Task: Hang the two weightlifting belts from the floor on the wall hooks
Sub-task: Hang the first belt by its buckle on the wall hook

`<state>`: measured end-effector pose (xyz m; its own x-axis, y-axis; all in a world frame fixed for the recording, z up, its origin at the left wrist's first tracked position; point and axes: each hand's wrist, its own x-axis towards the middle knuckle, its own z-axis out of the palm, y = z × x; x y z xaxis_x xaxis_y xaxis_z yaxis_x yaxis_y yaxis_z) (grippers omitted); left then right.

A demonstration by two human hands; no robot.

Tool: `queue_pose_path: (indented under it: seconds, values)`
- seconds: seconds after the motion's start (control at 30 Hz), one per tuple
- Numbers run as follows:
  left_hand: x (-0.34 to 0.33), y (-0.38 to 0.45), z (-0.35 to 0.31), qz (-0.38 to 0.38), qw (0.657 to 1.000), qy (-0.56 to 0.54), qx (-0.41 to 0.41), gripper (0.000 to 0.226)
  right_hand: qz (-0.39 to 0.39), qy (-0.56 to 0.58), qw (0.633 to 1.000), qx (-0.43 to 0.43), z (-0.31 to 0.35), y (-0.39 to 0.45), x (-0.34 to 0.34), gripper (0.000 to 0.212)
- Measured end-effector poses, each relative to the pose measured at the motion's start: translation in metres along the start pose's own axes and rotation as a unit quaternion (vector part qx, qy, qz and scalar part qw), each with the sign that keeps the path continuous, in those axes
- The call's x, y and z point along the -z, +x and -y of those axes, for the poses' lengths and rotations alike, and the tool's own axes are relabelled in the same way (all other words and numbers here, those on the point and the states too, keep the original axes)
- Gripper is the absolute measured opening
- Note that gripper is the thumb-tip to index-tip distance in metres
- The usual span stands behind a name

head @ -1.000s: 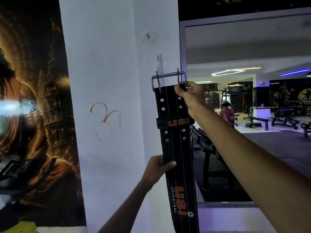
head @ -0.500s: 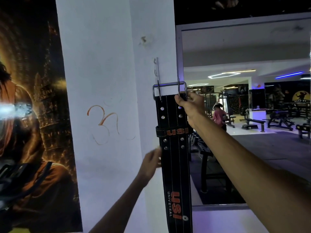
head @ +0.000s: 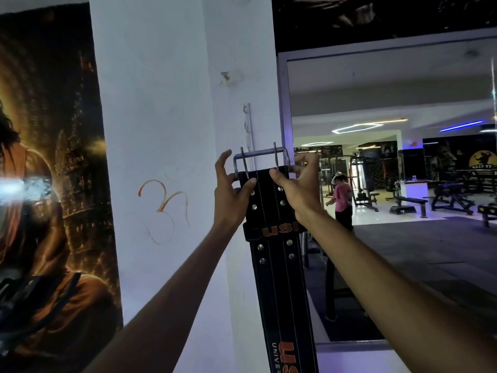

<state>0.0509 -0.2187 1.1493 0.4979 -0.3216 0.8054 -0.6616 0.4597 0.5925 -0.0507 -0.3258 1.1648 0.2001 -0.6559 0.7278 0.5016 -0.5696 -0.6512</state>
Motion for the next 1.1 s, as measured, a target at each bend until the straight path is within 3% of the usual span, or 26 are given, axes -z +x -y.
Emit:
queue_pose_path:
  seconds: [0.1, 0.17, 0.3, 0.53, 0.8, 0.93, 1.1]
  values:
    - [-0.006, 0.002, 0.000, -0.009, 0.999, 0.017, -0.036, 0.057, 0.026, -0.063, 0.993, 0.094, -0.004, 0.006, 0.004, 0.031]
    - [-0.010, 0.005, 0.003, -0.020, 0.999, 0.026, -0.038, 0.054, 0.049, -0.073, 0.990, 0.112, -0.006, 0.010, 0.009, 0.024]
    - [-0.018, 0.009, 0.010, -0.027, 0.998, 0.035, -0.045, 0.049, 0.087, -0.041, 0.993, 0.071, -0.014, 0.019, 0.021, 0.040]
    - [-0.025, 0.013, 0.023, -0.027, 0.995, 0.080, -0.047, 0.032, 0.096, -0.035, 0.994, 0.047, -0.035, 0.031, 0.024, 0.047]
    - [-0.016, 0.024, 0.059, 0.001, 0.995, 0.078, -0.062, 0.010, 0.086, -0.045, 0.995, 0.037, -0.060, 0.036, 0.009, 0.031]
    - [0.001, 0.035, 0.075, 0.004, 0.996, 0.059, -0.060, 0.014, 0.099, -0.069, 0.991, 0.057, -0.068, 0.037, -0.011, 0.017]
    - [0.025, 0.049, 0.089, 0.009, 0.999, 0.043, -0.030, 0.036, 0.104, -0.084, 0.988, 0.078, -0.072, 0.035, -0.038, 0.027]
